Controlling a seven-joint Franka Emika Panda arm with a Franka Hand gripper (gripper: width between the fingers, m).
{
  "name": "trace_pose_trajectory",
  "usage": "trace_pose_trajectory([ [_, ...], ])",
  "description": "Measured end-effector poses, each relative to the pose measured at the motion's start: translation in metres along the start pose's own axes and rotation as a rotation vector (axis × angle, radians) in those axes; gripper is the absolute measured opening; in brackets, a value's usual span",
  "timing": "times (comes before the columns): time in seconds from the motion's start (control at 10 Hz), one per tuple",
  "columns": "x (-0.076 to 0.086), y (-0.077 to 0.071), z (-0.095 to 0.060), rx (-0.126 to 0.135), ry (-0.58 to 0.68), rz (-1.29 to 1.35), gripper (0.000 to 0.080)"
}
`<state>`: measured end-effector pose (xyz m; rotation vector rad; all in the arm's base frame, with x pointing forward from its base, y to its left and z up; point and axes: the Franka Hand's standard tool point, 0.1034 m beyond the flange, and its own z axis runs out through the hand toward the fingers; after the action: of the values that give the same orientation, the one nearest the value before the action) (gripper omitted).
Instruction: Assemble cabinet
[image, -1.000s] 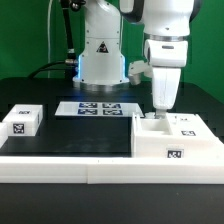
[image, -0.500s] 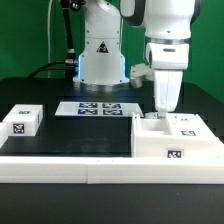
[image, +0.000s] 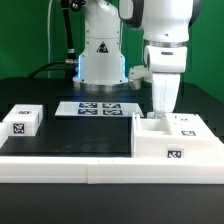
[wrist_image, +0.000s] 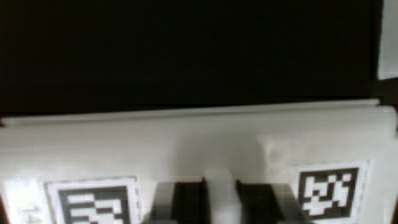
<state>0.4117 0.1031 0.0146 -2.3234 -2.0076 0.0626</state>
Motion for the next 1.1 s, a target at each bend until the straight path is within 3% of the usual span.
trace_pose_trajectory([
  [0.5, -0.001, 0.0, -0.002, -0.002, -0.002, 0.001, 0.007],
  [0.9, -0.013, -0.004, -0.031, -0.006, -0.036, 0.006, 0.007],
  [1.1, -0.02, 0.0, -0.039, -0.013, -0.041, 0.017, 0.007],
])
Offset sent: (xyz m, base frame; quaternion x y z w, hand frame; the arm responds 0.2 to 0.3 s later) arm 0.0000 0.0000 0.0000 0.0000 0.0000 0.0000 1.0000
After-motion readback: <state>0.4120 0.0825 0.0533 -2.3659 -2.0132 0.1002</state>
